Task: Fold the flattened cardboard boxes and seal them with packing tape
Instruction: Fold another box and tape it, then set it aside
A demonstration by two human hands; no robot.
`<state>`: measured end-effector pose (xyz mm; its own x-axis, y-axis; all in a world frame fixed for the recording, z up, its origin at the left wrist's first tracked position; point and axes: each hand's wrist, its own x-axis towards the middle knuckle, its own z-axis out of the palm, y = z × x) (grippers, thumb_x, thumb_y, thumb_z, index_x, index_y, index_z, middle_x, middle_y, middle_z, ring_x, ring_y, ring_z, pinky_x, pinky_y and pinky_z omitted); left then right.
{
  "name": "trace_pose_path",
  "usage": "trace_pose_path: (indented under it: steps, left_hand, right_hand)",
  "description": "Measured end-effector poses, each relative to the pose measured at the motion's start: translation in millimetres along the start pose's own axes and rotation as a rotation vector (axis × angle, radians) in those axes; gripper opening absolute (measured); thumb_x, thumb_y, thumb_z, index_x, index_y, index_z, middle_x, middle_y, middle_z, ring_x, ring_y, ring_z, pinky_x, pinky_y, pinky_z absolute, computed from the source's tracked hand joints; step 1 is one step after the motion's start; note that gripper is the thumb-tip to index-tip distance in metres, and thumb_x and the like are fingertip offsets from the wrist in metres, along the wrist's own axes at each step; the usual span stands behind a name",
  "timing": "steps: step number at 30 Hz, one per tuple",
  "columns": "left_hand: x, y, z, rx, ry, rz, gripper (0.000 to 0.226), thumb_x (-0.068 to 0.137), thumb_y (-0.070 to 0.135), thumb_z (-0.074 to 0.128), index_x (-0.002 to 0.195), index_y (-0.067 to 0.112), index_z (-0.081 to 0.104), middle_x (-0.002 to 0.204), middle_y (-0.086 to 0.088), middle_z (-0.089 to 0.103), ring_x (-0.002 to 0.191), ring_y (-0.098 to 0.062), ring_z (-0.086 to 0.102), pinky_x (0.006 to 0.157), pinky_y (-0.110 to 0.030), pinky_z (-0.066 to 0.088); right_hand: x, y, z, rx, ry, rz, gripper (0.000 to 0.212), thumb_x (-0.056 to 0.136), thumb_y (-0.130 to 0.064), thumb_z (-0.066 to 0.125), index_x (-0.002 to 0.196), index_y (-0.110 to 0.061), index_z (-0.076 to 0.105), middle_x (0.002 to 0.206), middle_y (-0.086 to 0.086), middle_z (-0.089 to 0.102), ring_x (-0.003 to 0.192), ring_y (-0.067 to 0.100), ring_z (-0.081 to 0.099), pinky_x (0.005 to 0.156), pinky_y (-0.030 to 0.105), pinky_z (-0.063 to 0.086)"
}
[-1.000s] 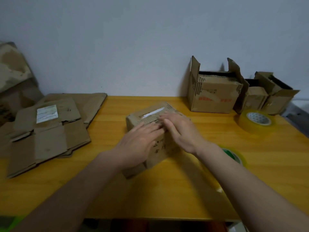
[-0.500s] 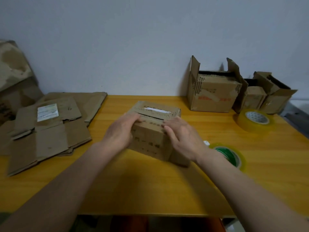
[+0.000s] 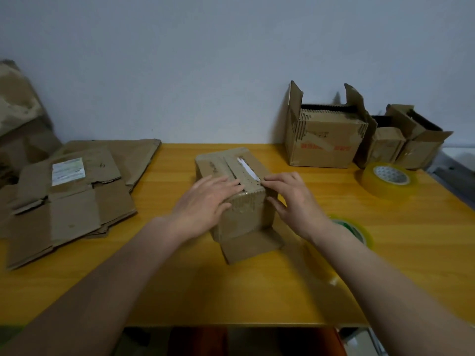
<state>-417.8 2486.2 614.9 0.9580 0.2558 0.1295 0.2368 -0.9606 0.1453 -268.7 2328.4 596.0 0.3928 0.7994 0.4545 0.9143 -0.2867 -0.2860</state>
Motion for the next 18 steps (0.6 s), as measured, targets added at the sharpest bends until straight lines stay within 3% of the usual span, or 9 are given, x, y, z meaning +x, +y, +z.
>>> trace_pose_path:
  steps: [4, 7, 9, 10, 11, 13, 16, 18]
  left_hand:
    - [6.6, -11.6, 5.1, -0.026, 0.073, -0.011, 0.049, 0.101, 0.021, 0.046, 0.145, 0.037, 0.035, 0.154, 0.012, 0.032, 0.145, -0.013, 0.021, 0.122, -0.036, 0.009]
    - [-1.1, 3.1, 15.0, 0.025, 0.453, -0.067, 0.042, 0.093, 0.006, 0.058, 0.134, 0.017, 0.056, 0.140, -0.010, 0.052, 0.132, -0.031, 0.043, 0.112, -0.046, 0.034]
    - [-11.8, 27.4, 33.1, -0.100, 0.664, 0.100, 0.028, 0.091, 0.006, 0.059, 0.117, 0.006, 0.066, 0.114, -0.013, 0.066, 0.106, -0.029, 0.060, 0.091, -0.041, 0.052]
    - [-16.1, 42.2, 44.6, -0.188, 0.660, 0.196, 0.024, 0.092, 0.010, 0.056, 0.112, 0.006, 0.069, 0.102, -0.009, 0.070, 0.093, -0.023, 0.064, 0.080, -0.037, 0.055]
    - [-18.5, 57.0, 56.9, -0.288, 0.599, 0.233, 0.026, 0.093, 0.013, 0.053, 0.112, 0.008, 0.070, 0.093, -0.004, 0.071, 0.083, -0.017, 0.066, 0.072, -0.034, 0.056]
    - [-15.0, 81.8, 81.3, -0.481, 0.442, 0.120, 0.032, 0.094, 0.011, 0.052, 0.124, 0.012, 0.064, 0.092, 0.000, 0.070, 0.079, -0.010, 0.063, 0.070, -0.032, 0.054]
    - [4.8, 101.8, 109.8, -0.636, 0.205, -0.081, 0.058, 0.091, 0.003, 0.058, 0.145, 0.016, 0.040, 0.129, -0.001, 0.056, 0.115, -0.012, 0.053, 0.100, -0.031, 0.045]
    - [21.2, 108.1, 120.9, -0.714, 0.074, -0.149, 0.064, 0.091, 0.006, 0.062, 0.148, 0.016, 0.034, 0.145, 0.001, 0.045, 0.134, -0.013, 0.041, 0.112, -0.034, 0.035]
  right_hand:
    - [-7.9, 0.6, -11.5, 0.142, -0.035, 0.108, 0.044, 0.093, -0.012, 0.058, 0.136, -0.019, 0.051, 0.138, -0.004, 0.052, 0.127, 0.011, 0.042, 0.102, 0.014, 0.026]
    - [-28.6, 20.4, -26.2, 0.179, 0.017, 0.258, 0.040, 0.092, -0.010, 0.060, 0.131, -0.016, 0.056, 0.132, 0.002, 0.057, 0.122, 0.019, 0.051, 0.103, 0.029, 0.040]
    - [-46.9, 37.8, -34.4, 0.175, 0.063, 0.372, 0.020, 0.090, -0.012, 0.064, 0.109, -0.016, 0.068, 0.111, 0.003, 0.066, 0.107, 0.020, 0.060, 0.092, 0.033, 0.047]
    - [-57.4, 44.9, -36.8, 0.168, 0.068, 0.427, 0.007, 0.089, -0.016, 0.065, 0.095, -0.018, 0.070, 0.098, 0.001, 0.067, 0.098, 0.019, 0.061, 0.084, 0.031, 0.047]
    - [-67.9, 50.4, -37.9, 0.154, 0.074, 0.458, 0.008, 0.088, -0.020, 0.067, 0.081, -0.020, 0.067, 0.084, -0.001, 0.065, 0.089, 0.019, 0.061, 0.074, 0.029, 0.043]
    - [-88.4, 58.1, -34.7, 0.139, 0.075, 0.470, 0.023, 0.088, -0.027, 0.067, 0.066, -0.019, 0.061, 0.070, -0.005, 0.059, 0.079, 0.020, 0.056, 0.064, 0.027, 0.033]
    - [-114.8, 59.2, -26.6, 0.113, 0.011, 0.408, 0.024, 0.085, -0.036, 0.068, 0.078, -0.013, 0.069, 0.089, 0.000, 0.067, 0.096, 0.019, 0.054, 0.078, 0.026, 0.040]
    - [-129.9, 60.9, -18.4, 0.003, -0.030, 0.329, 0.040, 0.080, -0.050, 0.067, 0.091, -0.012, 0.071, 0.101, 0.004, 0.066, 0.106, 0.022, 0.052, 0.094, 0.035, 0.043]
